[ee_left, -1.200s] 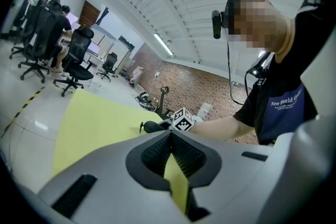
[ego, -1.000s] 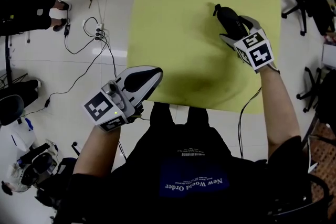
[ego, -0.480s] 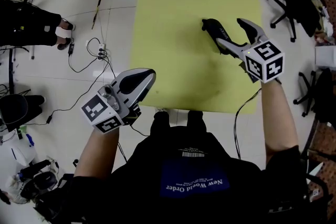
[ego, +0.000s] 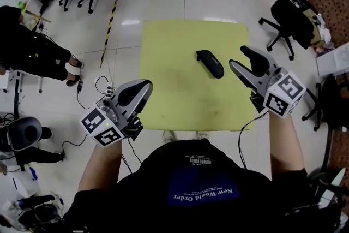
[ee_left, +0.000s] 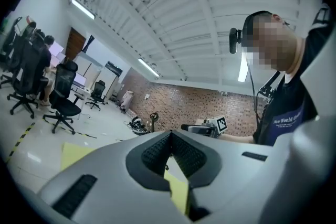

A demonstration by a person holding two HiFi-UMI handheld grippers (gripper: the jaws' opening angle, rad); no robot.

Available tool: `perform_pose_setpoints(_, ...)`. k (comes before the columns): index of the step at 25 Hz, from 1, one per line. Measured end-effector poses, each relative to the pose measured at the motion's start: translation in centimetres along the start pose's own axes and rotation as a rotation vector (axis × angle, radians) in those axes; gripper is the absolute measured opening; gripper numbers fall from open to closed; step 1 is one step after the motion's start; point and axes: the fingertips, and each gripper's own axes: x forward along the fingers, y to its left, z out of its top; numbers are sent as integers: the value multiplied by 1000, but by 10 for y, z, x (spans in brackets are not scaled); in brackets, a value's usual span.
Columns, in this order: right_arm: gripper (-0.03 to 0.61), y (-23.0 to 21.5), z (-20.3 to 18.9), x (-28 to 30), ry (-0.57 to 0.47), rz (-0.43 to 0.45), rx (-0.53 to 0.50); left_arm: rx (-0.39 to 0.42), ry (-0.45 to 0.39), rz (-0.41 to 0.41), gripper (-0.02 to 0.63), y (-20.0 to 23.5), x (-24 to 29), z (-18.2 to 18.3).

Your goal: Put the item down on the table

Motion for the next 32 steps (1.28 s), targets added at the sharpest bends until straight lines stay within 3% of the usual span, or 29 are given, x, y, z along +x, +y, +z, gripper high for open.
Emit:
perform_pose_setpoints(10,-6,31,16,-59,-130,-28,11,55,-28,2,3,-32,-8,17)
perform_pose_setpoints(18,-11,35,11,-67,-182,-13,140,76,-38,8,3,-35,-11,23)
perform_pose_setpoints(32,-12,32,1,-60,-171,-15,131,71,-25,-8,2,-40,-5,11)
